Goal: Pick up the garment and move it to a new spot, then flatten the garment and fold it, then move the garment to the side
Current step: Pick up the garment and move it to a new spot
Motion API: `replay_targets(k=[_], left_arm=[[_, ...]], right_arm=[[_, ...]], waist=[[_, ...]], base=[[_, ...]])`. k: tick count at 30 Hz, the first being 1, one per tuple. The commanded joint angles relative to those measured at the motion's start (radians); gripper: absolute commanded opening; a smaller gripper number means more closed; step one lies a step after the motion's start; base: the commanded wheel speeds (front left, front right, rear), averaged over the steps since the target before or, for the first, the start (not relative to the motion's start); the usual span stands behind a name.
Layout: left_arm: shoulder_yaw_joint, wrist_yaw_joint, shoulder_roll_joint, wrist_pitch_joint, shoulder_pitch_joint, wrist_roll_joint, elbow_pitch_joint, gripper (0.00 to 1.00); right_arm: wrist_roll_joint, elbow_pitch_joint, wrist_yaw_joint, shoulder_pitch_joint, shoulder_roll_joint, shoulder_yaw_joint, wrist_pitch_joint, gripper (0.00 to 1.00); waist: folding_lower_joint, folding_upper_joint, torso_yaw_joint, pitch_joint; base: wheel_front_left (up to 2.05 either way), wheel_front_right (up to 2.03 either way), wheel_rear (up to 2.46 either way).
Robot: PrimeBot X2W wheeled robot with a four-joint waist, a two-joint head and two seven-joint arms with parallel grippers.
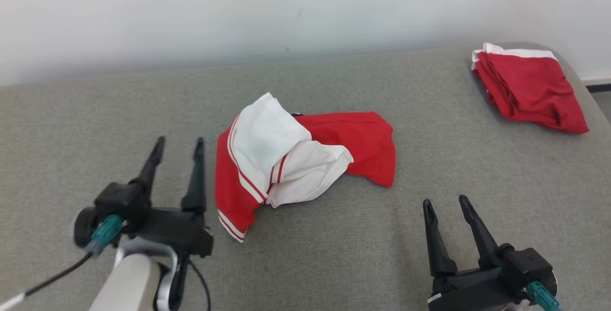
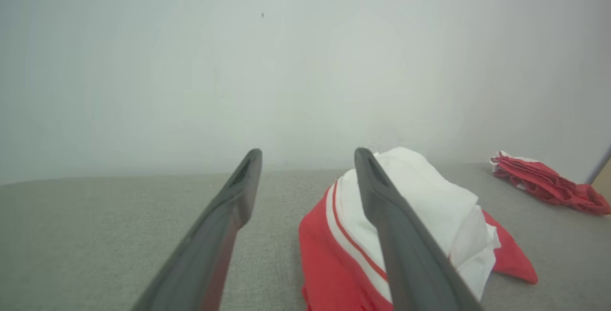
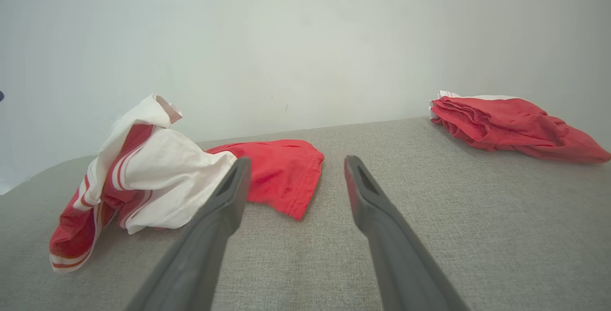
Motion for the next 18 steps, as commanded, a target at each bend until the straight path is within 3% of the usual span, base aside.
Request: replay_targets(k=[1, 8, 18], left_arm=[[0.022, 0.009, 0.0, -0.002, 0.05, 0.03, -0.034, 1.0], [0.122, 0.008, -0.012, -0.003, 0.196, 0.147, -0.17, 1.0], [0.259, -0.043, -0.065, -0.003, 0.386, 0.246, -0.276, 1.0]], right_arm=[[-0.01, -0.006, -0.003, 0.015, 0.001, -0.007, -0.001, 1.0], [-0.02, -0.018, -0.003, 0.033, 0.001, -0.036, -0.001, 1.0], [-0.027, -0.029, -0.003, 0.053, 0.001, -0.044, -0.001, 1.0]], waist=[[0.0, 0.0, 0.014, -0.011], [0.0, 0.0, 0.046, -0.028], [0.0, 0.0, 0.073, -0.046]], base=[[0.0, 0.0, 0.0], [0.0, 0.0, 0.0], [0.0, 0.0, 0.0]])
